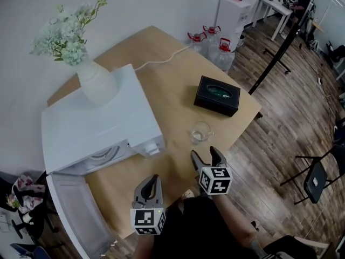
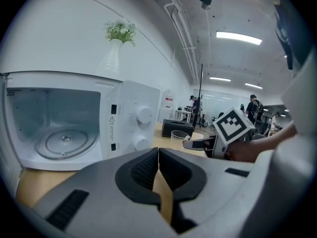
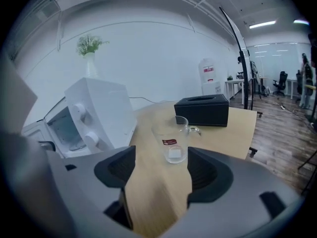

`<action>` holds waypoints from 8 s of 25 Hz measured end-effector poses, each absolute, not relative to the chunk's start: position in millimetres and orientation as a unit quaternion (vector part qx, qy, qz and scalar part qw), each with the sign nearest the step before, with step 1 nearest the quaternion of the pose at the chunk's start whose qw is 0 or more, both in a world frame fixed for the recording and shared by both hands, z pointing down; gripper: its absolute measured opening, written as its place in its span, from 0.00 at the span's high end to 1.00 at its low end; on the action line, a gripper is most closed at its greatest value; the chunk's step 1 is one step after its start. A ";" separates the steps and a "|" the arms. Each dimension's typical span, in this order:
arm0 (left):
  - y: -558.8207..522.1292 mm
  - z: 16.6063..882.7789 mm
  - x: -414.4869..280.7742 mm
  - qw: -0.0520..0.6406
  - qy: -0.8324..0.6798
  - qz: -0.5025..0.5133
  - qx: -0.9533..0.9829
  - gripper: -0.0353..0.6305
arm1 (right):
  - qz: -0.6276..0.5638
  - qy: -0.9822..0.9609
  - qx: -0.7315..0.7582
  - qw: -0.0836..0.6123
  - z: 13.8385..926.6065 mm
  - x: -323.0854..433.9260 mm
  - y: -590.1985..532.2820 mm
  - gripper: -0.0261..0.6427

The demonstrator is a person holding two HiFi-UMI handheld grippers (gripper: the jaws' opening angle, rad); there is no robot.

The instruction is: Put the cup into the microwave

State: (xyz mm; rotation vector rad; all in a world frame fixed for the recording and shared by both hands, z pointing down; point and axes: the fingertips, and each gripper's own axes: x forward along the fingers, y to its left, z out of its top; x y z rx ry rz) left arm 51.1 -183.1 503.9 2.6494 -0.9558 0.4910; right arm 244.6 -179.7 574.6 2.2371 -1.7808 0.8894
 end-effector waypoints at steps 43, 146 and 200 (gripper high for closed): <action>-199.4 517.6 10.9 0.153 -0.417 0.210 0.871 0.94 | 0.209 -0.509 0.832 0.073 608.4 292.8 -254.3 0.46; -140.4 498.1 -203.7 0.163 -0.631 0.102 0.751 0.94 | 0.146 -0.896 0.395 0.142 510.1 -107.5 -248.4 0.46; -166.1 514.0 -208.7 0.183 -0.625 0.126 0.748 0.94 | 0.124 -0.882 0.435 0.133 544.2 -169.0 -421.1 0.47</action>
